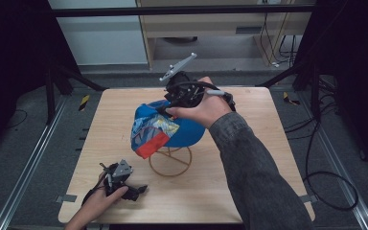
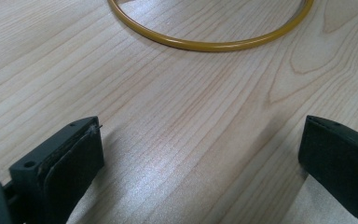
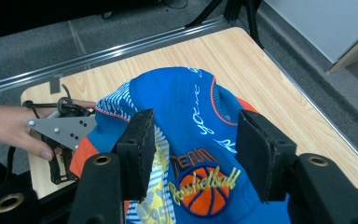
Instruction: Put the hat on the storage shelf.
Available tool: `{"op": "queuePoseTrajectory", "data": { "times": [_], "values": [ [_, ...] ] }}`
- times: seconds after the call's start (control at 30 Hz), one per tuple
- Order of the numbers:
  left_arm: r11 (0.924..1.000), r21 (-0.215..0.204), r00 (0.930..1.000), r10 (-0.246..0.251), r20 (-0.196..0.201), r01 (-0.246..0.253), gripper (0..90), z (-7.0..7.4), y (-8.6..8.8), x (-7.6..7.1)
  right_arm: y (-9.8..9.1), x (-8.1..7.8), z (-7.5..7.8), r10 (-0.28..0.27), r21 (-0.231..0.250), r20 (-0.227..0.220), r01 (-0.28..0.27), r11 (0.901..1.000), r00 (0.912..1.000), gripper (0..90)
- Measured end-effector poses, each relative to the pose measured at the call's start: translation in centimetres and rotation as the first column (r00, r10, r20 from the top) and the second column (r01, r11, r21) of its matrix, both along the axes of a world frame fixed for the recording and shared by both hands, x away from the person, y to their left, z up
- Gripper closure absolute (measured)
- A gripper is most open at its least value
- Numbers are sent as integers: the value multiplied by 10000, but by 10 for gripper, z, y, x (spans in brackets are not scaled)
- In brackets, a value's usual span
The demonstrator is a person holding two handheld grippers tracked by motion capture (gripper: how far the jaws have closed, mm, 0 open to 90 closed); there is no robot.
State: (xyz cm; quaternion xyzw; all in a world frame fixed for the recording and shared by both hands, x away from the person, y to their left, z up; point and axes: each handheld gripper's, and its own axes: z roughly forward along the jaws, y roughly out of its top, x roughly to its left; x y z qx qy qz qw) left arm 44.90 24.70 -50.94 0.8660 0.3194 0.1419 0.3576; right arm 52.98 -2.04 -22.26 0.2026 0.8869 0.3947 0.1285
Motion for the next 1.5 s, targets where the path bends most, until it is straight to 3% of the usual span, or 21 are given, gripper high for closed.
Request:
{"op": "queuePoseTrajectory", "data": {
  "times": [0.7,1.13,1.2,1.5],
  "values": [
    [10000,5,10000,12,27,-12,0,0,0,0,-29,-11,0,-1113,502,539,1086,9928,9923,112],
    [10000,32,10000,-13,18,13,0,0,0,0,-63,-22,-7,-1572,800,817,1507,9853,9842,64],
    [10000,30,10000,-14,20,14,0,0,0,0,-76,-24,-7,-1795,1098,826,1701,9793,9803,65],
    [10000,16,10000,-18,11,18,0,0,-1,-1,-109,-32,-7,-2402,1267,1030,2268,9657,9652,85]
  ]
}}
